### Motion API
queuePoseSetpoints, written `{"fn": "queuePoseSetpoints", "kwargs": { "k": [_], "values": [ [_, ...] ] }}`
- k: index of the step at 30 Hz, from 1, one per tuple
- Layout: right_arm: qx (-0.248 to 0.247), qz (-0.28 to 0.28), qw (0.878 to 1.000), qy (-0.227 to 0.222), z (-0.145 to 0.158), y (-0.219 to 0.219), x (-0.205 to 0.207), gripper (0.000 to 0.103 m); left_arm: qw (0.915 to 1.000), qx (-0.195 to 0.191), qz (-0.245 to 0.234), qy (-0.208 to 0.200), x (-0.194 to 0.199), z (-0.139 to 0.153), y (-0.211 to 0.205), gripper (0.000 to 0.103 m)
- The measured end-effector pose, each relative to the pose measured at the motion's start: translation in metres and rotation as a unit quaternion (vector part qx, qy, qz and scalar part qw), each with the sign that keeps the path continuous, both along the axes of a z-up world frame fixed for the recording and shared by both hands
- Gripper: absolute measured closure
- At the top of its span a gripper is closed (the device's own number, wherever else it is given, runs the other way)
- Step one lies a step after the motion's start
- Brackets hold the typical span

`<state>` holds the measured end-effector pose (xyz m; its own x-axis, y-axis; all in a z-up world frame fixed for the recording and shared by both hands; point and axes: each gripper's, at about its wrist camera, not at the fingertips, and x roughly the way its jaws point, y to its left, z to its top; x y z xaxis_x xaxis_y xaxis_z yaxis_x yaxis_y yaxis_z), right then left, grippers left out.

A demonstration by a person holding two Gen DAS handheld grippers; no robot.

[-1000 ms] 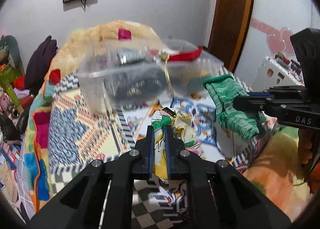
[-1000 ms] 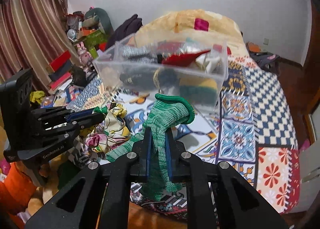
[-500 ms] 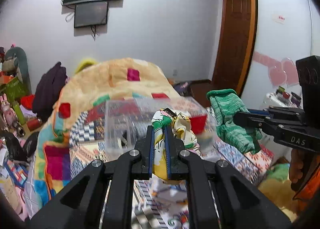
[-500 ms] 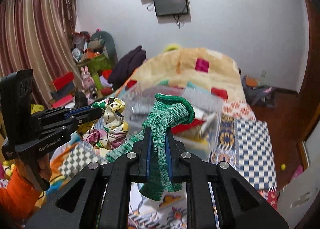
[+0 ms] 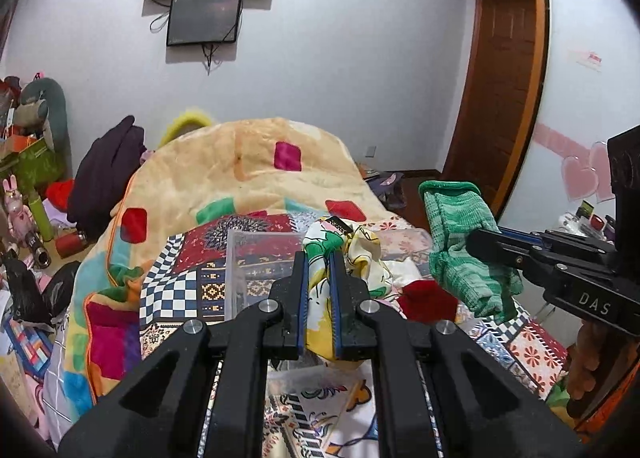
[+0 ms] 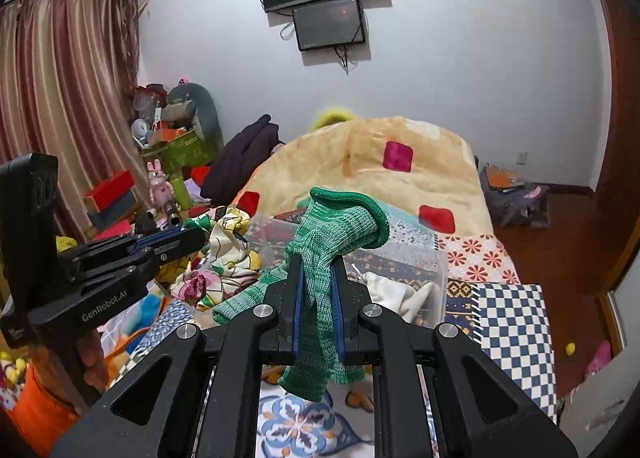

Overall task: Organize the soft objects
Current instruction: 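Lower the floral cloth into the box with the left tool while the right tool releases the glove inside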

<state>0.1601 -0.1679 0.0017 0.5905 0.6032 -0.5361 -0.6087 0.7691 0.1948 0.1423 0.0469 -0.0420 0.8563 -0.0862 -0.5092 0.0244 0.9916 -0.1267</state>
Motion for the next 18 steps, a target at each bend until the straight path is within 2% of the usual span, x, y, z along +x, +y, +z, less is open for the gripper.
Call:
{"fn": "queuePoseSetpoints", "kwargs": {
  "k": [11, 16, 18],
  "values": [
    [-0.056, 0.014, 0.997, 0.047, -0.042, 0.029, 0.025, 0.092, 0.9982, 0.01, 0.003, 0.06, 0.039, -0.04, 0.0, 0.094],
    [-0.082, 0.012, 0.995, 0.046, -0.05, 0.033, 0.026, 0.091, 0.9969, 0.011, 0.002, 0.077, 0.045, -0.05, 0.001, 0.094],
    [-0.087, 0.009, 0.995, 0.047, -0.05, 0.032, 0.027, 0.086, 0.9969, 0.014, 0.002, 0.078, 0.044, -0.049, 0.0, 0.092]
  ]
}}
